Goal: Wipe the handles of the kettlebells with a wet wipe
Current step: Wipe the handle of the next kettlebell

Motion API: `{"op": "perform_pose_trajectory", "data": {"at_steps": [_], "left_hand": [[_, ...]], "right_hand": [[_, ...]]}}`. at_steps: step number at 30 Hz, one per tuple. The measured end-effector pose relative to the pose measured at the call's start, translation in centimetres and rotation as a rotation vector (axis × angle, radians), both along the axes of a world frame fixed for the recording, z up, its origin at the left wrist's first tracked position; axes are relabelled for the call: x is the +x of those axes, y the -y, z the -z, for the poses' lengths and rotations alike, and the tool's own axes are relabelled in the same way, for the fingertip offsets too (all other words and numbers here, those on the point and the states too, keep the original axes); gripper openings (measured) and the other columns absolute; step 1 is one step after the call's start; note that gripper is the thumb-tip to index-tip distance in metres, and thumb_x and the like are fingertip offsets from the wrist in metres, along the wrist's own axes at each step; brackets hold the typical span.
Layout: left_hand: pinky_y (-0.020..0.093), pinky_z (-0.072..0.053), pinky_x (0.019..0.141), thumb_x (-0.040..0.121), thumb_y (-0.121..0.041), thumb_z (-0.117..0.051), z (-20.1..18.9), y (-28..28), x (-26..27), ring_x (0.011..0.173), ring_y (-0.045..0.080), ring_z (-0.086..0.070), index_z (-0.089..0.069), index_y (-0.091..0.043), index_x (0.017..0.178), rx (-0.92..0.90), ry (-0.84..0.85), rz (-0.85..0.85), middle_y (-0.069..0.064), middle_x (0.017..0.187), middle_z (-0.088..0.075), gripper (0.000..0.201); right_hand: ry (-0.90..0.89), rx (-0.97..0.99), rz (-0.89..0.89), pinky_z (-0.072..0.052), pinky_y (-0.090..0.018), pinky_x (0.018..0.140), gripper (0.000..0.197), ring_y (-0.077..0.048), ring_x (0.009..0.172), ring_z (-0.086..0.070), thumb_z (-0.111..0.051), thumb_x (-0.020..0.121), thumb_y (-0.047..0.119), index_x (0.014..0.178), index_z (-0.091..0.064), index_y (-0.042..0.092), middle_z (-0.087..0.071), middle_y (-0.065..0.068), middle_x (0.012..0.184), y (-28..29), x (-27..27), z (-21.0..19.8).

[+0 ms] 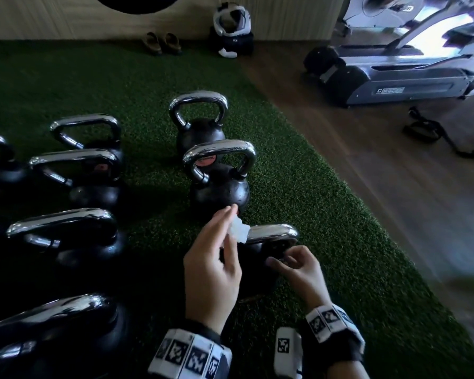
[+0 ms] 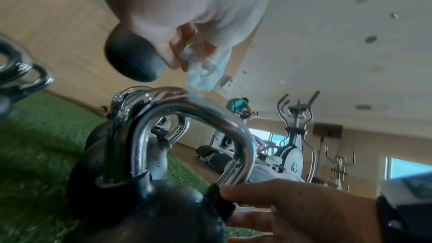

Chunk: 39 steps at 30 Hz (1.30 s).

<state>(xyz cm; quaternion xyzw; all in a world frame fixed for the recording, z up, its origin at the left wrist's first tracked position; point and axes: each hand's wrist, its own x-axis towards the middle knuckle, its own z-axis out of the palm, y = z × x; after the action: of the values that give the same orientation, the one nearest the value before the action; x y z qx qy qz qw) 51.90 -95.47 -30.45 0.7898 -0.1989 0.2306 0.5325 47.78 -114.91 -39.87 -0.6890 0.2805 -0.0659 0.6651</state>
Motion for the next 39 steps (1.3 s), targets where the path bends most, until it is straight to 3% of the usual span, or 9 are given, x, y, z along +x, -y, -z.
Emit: {"op": "perform_pose_trajectory", "data": {"at_steps": [2, 7, 11, 15, 21, 26, 30, 35, 39], "left_hand": [[0.042, -0.053, 0.105, 0.098, -0.003, -0.055, 0.7, 1.0, 1.1, 0.127, 0.012, -0.063, -0.066, -0.008, 0.134, 0.115, -0.001, 0.063, 0.001, 0.134, -0.069, 0.038], [0.051, -0.036, 0.116, 0.094, -0.029, -0.052, 2.1, 3.0, 1.6, 0.123, -0.002, -0.062, -0.071, -0.023, 0.128, 0.303, -0.025, -0.002, -0.013, 0.128, -0.071, 0.04], [0.054, -0.027, 0.122, 0.093, -0.039, -0.061, 3.2, 3.5, 1.2, 0.115, 0.002, -0.066, -0.076, -0.024, 0.119, 0.264, 0.068, -0.098, -0.013, 0.121, -0.074, 0.033], [0.054, -0.034, 0.12, 0.096, -0.023, -0.065, 4.5, 1.6, 1.3, 0.11, 0.007, -0.071, -0.079, -0.016, 0.11, 0.188, 0.182, -0.173, -0.007, 0.116, -0.076, 0.021], [0.05, -0.037, 0.12, 0.096, -0.009, -0.065, 6.3, 1.2, 0.3, 0.12, 0.015, -0.067, -0.072, -0.007, 0.126, 0.195, 0.229, -0.236, 0.003, 0.128, -0.072, 0.03], [0.053, -0.035, 0.121, 0.104, -0.026, -0.059, 7.0, 1.5, 0.8, 0.109, 0.005, -0.072, -0.073, -0.013, 0.124, -0.074, 0.104, -0.285, -0.002, 0.12, -0.074, 0.027], [0.043, -0.041, 0.118, 0.106, -0.029, -0.054, 7.6, 1.7, 0.6, 0.109, -0.019, -0.062, -0.072, -0.011, 0.126, -0.204, 0.062, -0.354, -0.016, 0.12, -0.067, 0.032], [0.019, -0.051, 0.101, 0.106, -0.019, -0.053, 8.4, 2.0, -0.1, 0.109, -0.007, -0.068, -0.07, -0.01, 0.128, -0.434, -0.058, -0.371, -0.017, 0.116, -0.07, 0.029], [0.007, -0.048, 0.095, 0.107, -0.022, -0.052, 9.1, 1.4, -0.5, 0.11, -0.01, -0.066, -0.071, -0.013, 0.126, -0.554, -0.237, -0.389, -0.02, 0.112, -0.07, 0.028]], "right_hand": [[0.048, 0.045, 0.052, -0.06, -0.035, 0.078, 0.043, -0.035, 0.105, -0.073, -0.09, 0.073, 0.006, 0.102, -0.058, 0.011, -0.078, -0.012, 0.104, -0.7, 1.0, 1.2], [0.095, -0.157, -0.042, -0.06, -0.045, 0.091, 0.033, -0.016, 0.099, -0.075, -0.088, 0.078, 0.027, 0.107, -0.074, 0.025, -0.079, 0.003, 0.102, -0.5, 1.2, 2.6], [0.132, -0.275, -0.109, -0.06, -0.046, 0.088, 0.033, -0.01, 0.093, -0.075, -0.088, 0.077, 0.039, 0.106, -0.074, 0.03, -0.079, 0.01, 0.098, 0.3, 1.5, 2.8], [0.201, -0.304, -0.14, -0.06, -0.033, 0.089, 0.037, -0.003, 0.096, -0.073, -0.089, 0.078, 0.028, 0.11, -0.071, 0.025, -0.077, 0.013, 0.101, 0.6, 1.7, 3.1], [0.245, -0.256, -0.174, -0.054, -0.016, 0.084, 0.041, 0.003, 0.098, -0.07, -0.087, 0.079, 0.022, 0.115, -0.068, 0.027, -0.075, 0.019, 0.104, 0.8, 2.1, 3.5], [0.251, -0.243, -0.184, -0.058, -0.032, 0.092, 0.04, -0.004, 0.102, -0.073, -0.086, 0.08, 0.029, 0.116, -0.071, 0.023, -0.078, 0.009, 0.107, 0.8, 2.2, 4.0], [0.254, -0.249, -0.198, -0.058, -0.04, 0.096, 0.044, -0.003, 0.104, -0.072, -0.084, 0.075, 0.04, 0.117, -0.07, 0.03, -0.077, 0.014, 0.107, 1.0, 2.1, 4.0], [0.246, -0.251, -0.19, -0.058, -0.044, 0.096, 0.05, -0.003, 0.102, -0.072, -0.08, 0.069, 0.054, 0.114, -0.07, 0.035, -0.077, 0.015, 0.104, 1.0, 2.3, 4.3], [0.249, -0.239, -0.194, -0.058, -0.044, 0.097, 0.04, -0.002, 0.102, -0.072, -0.084, 0.079, 0.036, 0.117, -0.07, 0.031, -0.077, 0.013, 0.105, 0.9, 2.3, 4.4]]}}
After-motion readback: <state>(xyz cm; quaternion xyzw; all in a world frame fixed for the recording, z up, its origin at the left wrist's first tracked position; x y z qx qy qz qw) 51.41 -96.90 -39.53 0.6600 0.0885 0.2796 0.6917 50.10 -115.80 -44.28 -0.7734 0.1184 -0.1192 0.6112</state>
